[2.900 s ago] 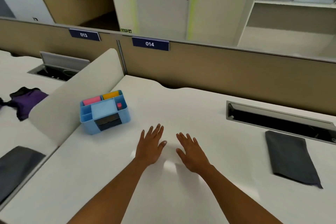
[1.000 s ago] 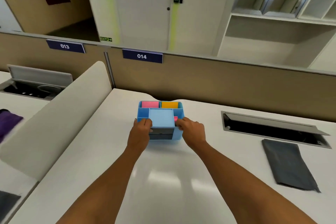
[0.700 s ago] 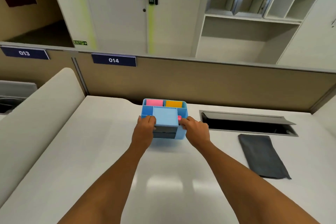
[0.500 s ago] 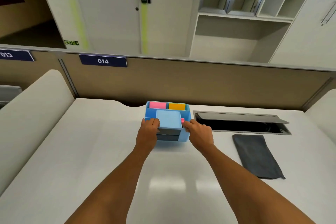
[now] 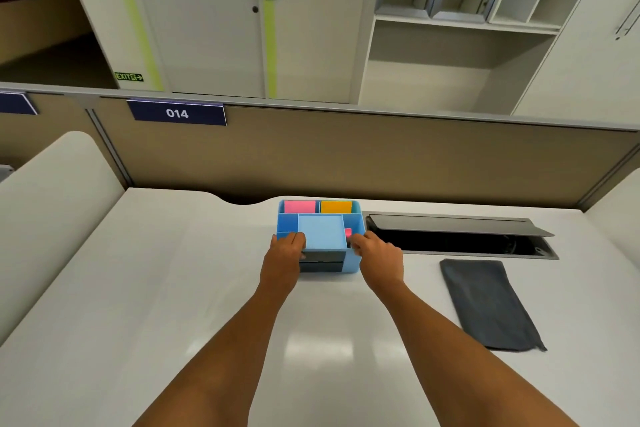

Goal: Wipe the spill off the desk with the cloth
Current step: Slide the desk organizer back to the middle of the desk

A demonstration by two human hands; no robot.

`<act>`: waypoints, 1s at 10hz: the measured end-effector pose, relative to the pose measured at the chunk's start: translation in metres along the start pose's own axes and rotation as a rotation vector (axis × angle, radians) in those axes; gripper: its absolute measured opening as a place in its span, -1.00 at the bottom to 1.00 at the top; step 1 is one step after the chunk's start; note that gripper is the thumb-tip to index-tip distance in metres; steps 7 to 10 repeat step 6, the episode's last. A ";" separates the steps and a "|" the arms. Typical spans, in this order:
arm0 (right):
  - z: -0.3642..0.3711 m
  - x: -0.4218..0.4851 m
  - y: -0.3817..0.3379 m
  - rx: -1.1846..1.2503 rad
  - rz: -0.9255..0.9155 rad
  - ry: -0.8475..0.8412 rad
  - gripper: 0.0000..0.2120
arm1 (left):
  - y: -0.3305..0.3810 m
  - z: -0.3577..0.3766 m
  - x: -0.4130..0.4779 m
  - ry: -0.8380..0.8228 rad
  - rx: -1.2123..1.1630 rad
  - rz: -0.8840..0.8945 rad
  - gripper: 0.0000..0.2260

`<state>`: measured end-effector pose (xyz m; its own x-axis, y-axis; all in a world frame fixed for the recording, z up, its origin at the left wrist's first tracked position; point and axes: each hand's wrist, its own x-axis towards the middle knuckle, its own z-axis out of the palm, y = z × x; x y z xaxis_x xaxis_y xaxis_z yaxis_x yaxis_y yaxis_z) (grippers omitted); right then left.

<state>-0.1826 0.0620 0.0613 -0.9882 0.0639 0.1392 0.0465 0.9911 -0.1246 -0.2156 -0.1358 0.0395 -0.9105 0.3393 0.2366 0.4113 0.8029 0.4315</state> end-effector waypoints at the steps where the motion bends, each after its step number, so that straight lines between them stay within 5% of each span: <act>1: 0.004 -0.002 0.001 0.018 0.019 0.020 -0.73 | 0.002 0.000 0.003 -0.025 -0.012 -0.042 -0.73; 6: 0.002 -0.021 0.006 -0.081 -0.039 0.032 -0.54 | 0.010 -0.016 -0.006 -0.011 0.187 -0.025 -0.49; 10: 0.002 -0.021 0.006 -0.081 -0.039 0.032 -0.54 | 0.010 -0.016 -0.006 -0.011 0.187 -0.025 -0.49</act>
